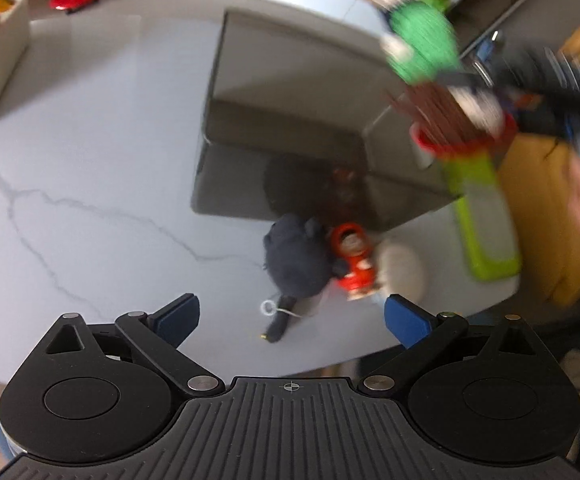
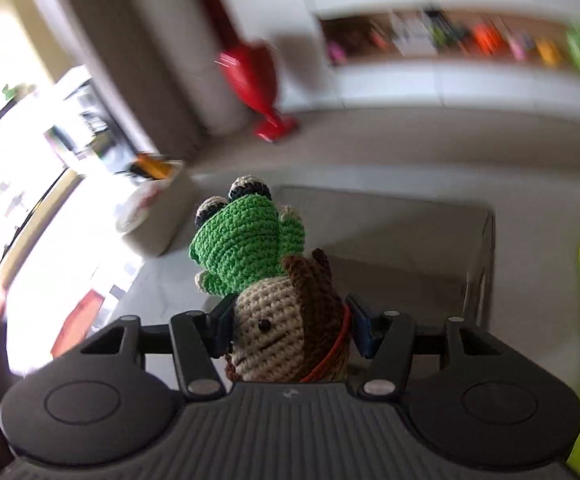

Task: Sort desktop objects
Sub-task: 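Lower the crocheted doll into the clear bin and open the right tool, then grasp the black plush toy with the left tool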

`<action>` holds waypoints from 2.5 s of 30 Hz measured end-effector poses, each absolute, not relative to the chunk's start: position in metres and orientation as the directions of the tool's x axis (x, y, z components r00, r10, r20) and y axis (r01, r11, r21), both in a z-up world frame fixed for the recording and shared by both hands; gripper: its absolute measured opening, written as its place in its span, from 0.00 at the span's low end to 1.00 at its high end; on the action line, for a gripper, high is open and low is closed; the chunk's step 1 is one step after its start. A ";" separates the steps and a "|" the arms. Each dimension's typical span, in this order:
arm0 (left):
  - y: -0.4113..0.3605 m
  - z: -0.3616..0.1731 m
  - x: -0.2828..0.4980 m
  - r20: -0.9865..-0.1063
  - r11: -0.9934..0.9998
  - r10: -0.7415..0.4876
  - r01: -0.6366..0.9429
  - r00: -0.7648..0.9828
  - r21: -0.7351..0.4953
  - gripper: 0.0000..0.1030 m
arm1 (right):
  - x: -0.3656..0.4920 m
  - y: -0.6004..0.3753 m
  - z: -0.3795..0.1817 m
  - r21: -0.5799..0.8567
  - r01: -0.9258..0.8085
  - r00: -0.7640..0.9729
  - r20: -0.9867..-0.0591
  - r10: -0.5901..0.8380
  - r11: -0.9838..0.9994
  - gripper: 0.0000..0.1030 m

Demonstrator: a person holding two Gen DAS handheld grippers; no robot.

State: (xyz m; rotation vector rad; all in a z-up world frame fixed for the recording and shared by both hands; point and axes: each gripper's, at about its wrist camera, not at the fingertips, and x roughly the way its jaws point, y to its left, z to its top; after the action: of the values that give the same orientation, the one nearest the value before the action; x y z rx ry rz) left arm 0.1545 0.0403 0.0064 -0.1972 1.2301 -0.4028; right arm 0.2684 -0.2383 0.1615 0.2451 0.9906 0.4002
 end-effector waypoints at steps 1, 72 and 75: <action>0.035 -0.001 0.159 -0.885 0.920 -0.384 0.190 0.263 -0.343 0.98 | 0.291 -0.240 0.156 0.404 -0.160 0.450 -0.782 0.431 0.901 0.58; -0.064 -0.078 0.200 -0.950 0.955 -0.199 0.266 0.243 -0.132 0.66 | 0.215 -0.381 0.039 0.536 -0.115 0.503 -0.695 0.514 0.836 0.82; -0.065 -0.054 0.186 -0.937 0.939 -0.178 0.336 0.302 -0.070 0.66 | 0.212 -0.385 0.033 0.545 -0.110 0.510 -0.687 0.518 0.831 0.82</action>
State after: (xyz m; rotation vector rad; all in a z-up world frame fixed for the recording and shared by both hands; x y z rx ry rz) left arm 0.1856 -0.0646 -0.0543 0.1491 1.2181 -0.3427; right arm 0.2116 -0.3848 0.0334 0.4696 0.9688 0.3952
